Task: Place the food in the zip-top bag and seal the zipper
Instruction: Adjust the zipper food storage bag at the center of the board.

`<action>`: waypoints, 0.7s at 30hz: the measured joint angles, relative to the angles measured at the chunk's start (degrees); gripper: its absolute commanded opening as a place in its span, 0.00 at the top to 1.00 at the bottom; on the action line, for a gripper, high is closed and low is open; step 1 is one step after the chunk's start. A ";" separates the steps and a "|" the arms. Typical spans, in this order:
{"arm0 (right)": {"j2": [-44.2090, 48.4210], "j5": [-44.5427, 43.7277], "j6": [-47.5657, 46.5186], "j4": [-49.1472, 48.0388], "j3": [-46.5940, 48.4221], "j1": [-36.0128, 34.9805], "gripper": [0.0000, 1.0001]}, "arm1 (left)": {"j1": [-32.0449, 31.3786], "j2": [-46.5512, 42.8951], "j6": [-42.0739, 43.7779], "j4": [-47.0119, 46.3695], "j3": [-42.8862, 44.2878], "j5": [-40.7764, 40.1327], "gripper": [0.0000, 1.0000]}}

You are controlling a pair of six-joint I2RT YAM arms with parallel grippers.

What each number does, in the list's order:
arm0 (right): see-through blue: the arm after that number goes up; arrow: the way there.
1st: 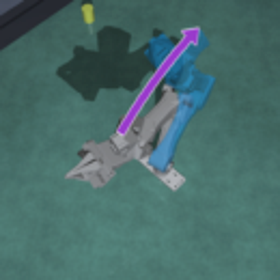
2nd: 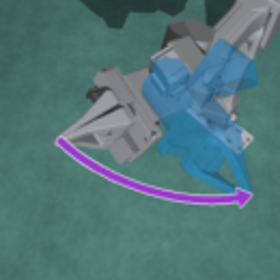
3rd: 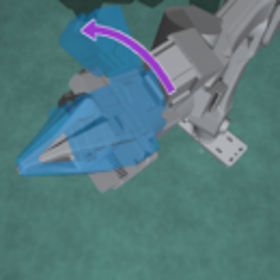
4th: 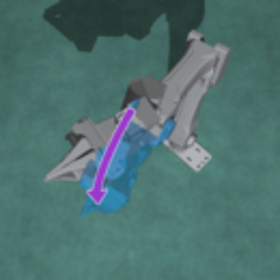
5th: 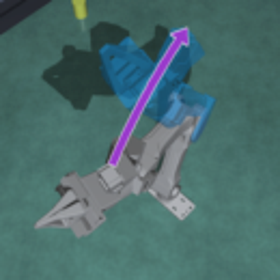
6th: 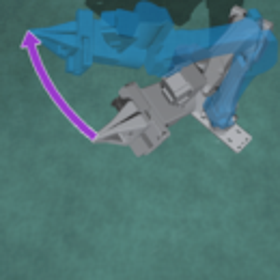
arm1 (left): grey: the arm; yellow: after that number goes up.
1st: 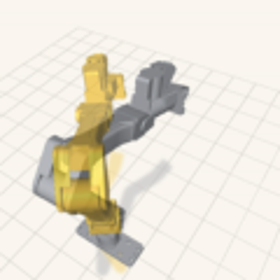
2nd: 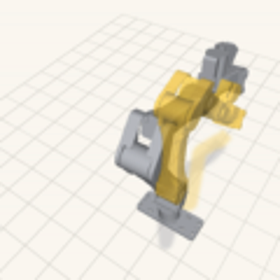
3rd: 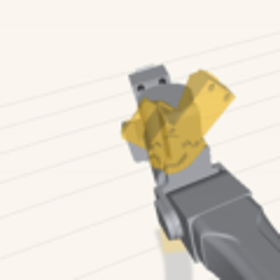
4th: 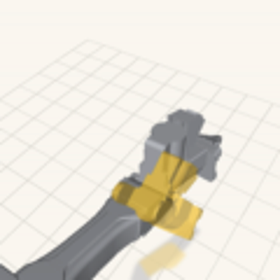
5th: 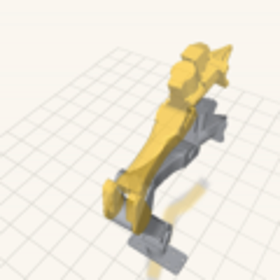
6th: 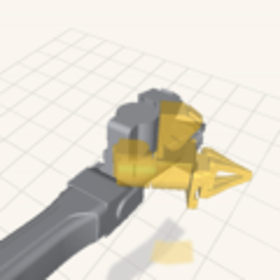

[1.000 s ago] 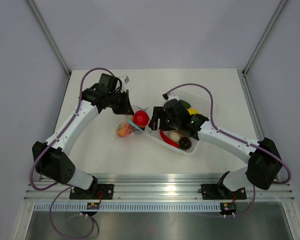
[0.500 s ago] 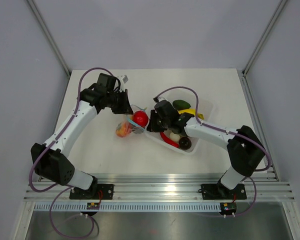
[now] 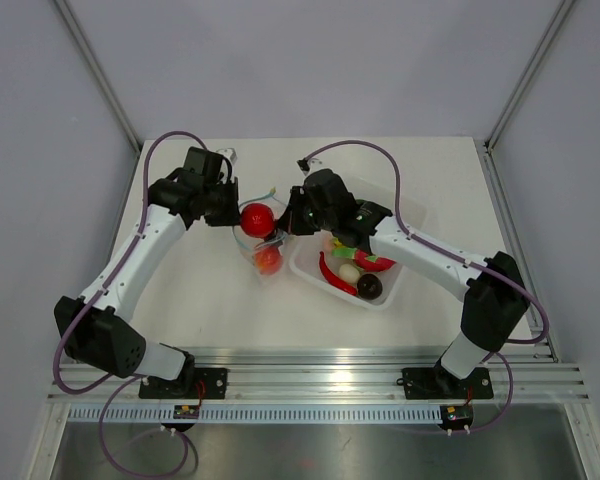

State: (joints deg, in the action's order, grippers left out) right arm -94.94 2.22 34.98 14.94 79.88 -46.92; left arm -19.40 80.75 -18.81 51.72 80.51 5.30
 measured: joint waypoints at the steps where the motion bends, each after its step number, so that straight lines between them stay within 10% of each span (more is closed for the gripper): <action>1: 0.00 0.02 -0.04 0.15 0.00 0.00 1.00 | 0.00 0.02 -0.02 0.15 0.02 -0.74 1.00; 21: -1.90 0.48 -1.66 5.99 3.85 -1.09 1.00 | -0.46 2.86 -0.26 0.81 0.90 -1.99 1.00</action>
State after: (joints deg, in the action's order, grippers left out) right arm -96.84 2.70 33.32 20.93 83.72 -48.01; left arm -19.86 83.61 -19.07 52.53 81.41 3.31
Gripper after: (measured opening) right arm 0.012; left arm 0.004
